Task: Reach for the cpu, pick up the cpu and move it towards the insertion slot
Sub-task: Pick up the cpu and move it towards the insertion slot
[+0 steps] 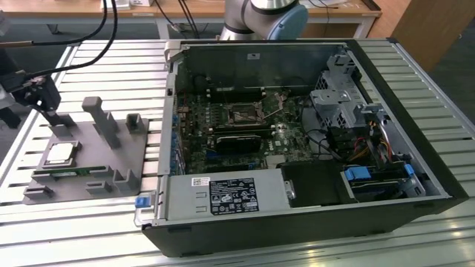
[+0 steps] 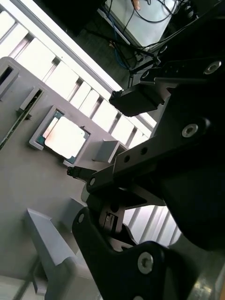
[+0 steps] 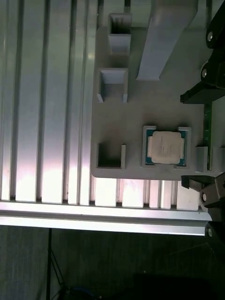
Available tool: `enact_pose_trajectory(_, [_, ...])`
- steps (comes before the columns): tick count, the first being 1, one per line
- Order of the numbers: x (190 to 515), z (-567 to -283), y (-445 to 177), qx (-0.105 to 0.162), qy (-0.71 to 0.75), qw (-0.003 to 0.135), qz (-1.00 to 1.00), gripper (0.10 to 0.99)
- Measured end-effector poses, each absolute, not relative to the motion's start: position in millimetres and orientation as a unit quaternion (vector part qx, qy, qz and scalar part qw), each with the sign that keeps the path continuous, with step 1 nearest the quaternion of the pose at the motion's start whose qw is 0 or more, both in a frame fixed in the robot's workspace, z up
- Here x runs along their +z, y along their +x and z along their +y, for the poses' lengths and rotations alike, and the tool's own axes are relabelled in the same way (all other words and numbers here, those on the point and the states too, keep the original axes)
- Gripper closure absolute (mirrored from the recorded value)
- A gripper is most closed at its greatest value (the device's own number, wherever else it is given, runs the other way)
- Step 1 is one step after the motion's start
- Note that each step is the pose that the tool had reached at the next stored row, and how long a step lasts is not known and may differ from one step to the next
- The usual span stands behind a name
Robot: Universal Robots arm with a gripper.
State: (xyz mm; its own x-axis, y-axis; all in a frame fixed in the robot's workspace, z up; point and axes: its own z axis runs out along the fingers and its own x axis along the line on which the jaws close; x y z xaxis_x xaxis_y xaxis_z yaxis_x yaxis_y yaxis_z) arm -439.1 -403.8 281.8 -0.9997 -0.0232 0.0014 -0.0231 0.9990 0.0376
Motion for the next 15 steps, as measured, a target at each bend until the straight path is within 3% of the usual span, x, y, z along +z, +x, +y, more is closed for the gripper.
enact_pose_trajectory(15, [261.3, -404.5, -441.0, -0.019, 0.012, 0.001, -1.0, 0.38])
